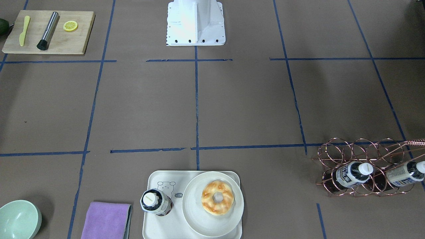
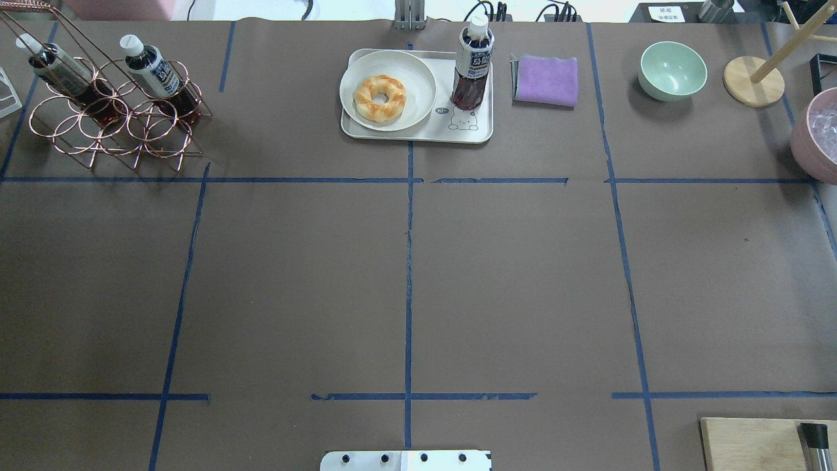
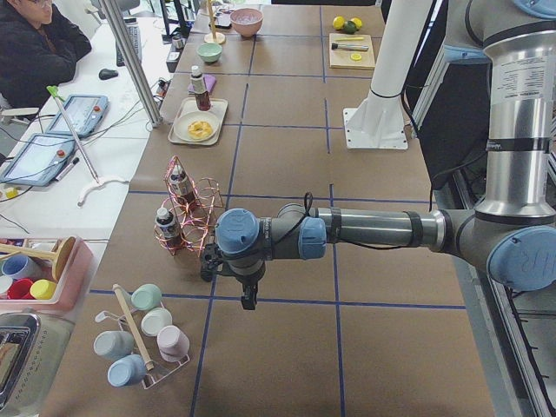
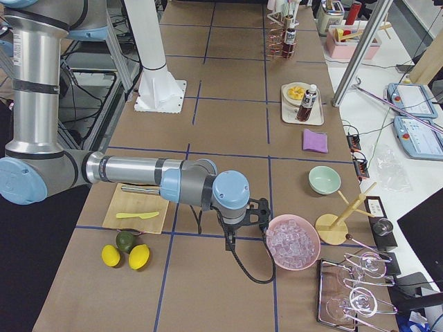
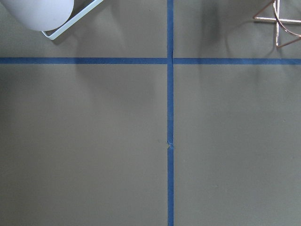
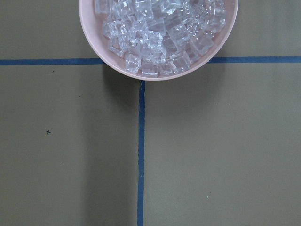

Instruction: Place tea on tray

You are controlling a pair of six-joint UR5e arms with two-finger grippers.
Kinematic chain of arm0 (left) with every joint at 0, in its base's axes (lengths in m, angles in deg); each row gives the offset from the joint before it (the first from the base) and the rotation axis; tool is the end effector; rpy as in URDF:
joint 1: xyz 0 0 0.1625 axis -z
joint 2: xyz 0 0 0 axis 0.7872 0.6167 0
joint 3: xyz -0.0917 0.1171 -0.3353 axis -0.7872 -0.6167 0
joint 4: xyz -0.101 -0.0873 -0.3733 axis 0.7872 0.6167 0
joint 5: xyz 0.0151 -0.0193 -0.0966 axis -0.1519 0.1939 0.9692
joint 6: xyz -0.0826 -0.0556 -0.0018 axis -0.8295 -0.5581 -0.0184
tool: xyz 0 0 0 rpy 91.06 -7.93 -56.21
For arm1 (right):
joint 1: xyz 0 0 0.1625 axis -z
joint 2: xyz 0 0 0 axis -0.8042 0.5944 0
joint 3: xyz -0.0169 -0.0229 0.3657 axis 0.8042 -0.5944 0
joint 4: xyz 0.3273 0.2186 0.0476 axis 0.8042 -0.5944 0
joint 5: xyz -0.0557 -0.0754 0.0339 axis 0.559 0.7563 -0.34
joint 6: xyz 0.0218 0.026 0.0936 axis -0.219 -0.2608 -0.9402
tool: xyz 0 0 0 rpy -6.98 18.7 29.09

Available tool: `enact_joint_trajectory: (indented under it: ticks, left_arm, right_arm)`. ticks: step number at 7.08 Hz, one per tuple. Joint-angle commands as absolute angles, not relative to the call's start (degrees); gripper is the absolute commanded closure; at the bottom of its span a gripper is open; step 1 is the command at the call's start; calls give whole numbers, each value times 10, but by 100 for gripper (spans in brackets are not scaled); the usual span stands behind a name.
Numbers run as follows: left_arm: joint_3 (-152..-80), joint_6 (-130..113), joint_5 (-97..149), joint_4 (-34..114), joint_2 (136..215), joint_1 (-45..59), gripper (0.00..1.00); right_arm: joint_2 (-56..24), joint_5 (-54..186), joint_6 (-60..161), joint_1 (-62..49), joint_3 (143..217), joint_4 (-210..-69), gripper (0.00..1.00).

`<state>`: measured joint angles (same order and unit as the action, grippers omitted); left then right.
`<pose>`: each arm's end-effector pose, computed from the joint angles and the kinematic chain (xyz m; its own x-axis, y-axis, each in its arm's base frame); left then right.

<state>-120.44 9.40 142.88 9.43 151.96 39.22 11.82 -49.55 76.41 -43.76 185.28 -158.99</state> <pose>-0.0675 -0.4424 0.5891 0.6605 0.0093 -0.7507 -0.0159 0.9999 -0.0017 0.1117 -0.4084 0.5964 0.6624 -0.0107 0.7491 -0.0173 0.9994 0.0296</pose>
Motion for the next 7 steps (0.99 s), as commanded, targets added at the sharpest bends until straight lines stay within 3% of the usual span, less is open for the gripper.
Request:
enact_joint_trajectory:
  ticks: [1, 7]
  left_arm:
    - [-1205, 92, 1430, 94, 1524, 392, 0]
    - [-1205, 92, 1429, 93, 1530, 392, 0]
  right_arm:
    - [117, -495, 763, -438, 1852, -1590, 0]
    - [112, -495, 763, -438, 1853, -1590, 0]
